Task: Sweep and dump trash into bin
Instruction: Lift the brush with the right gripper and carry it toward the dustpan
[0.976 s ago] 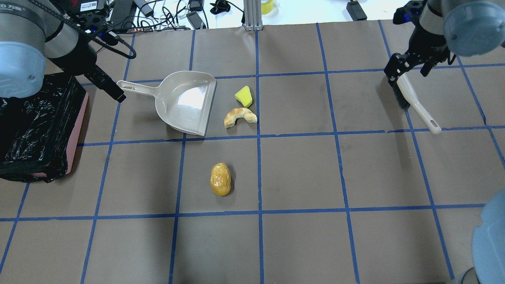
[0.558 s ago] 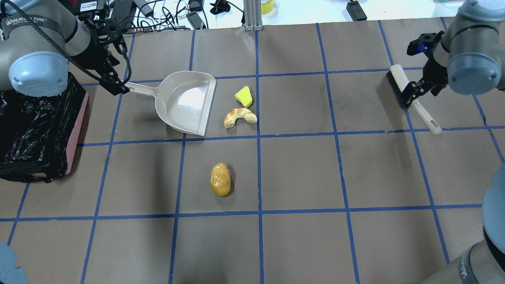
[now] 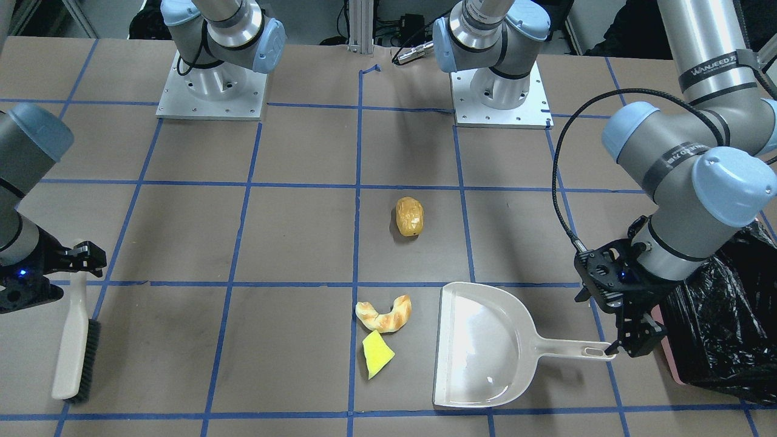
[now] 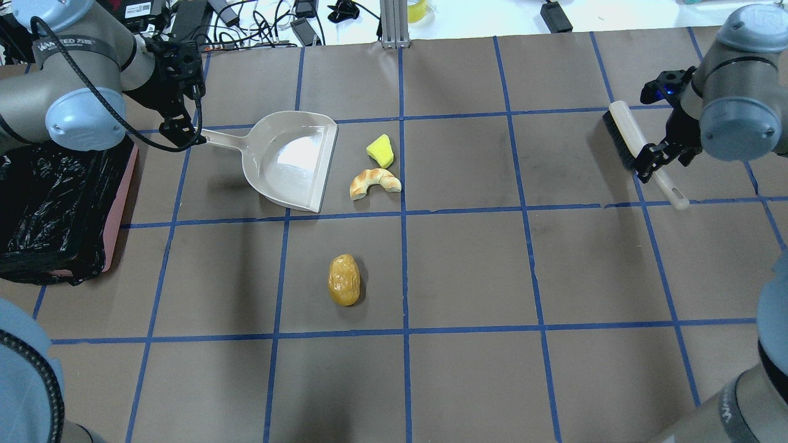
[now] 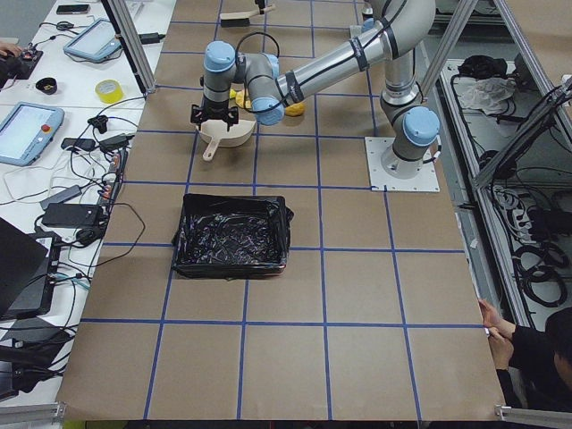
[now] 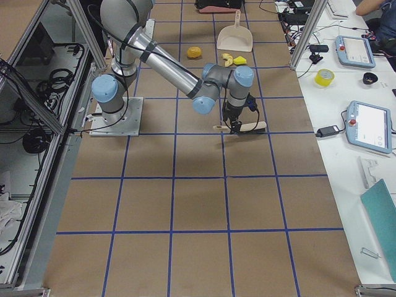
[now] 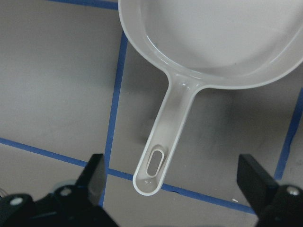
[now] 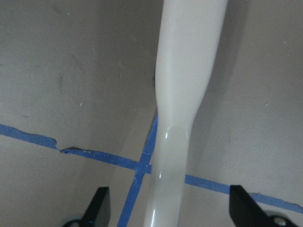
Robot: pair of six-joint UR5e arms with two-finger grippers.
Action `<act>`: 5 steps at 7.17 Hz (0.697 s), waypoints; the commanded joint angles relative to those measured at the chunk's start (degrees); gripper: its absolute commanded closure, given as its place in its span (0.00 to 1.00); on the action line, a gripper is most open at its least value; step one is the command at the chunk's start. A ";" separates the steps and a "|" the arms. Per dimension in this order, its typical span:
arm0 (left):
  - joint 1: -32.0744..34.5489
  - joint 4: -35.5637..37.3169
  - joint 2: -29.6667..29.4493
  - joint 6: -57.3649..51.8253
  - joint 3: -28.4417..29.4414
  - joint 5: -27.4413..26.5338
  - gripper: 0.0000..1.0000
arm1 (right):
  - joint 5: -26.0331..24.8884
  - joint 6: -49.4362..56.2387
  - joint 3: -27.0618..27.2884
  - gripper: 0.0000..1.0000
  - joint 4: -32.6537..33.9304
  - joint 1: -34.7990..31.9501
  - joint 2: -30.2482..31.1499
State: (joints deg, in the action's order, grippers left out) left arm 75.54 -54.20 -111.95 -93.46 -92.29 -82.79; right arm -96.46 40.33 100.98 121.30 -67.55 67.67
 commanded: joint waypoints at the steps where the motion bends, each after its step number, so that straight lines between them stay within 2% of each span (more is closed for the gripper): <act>1: -0.74 0.41 -3.52 -3.81 0.80 0.87 0.02 | -0.04 -0.52 0.53 0.23 -0.10 0.31 0.01; 3: -0.92 1.99 -6.61 -9.44 0.80 2.28 0.02 | -0.13 -0.61 0.53 0.39 -1.68 0.31 0.01; 5: -1.27 1.82 -7.40 -8.76 1.84 2.46 0.04 | -0.13 -0.96 0.53 0.52 -1.68 0.31 0.01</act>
State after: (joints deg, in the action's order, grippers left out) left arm 74.47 -52.36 -118.63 -102.07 -91.17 -80.50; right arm -96.59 39.53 101.51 119.68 -67.24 67.67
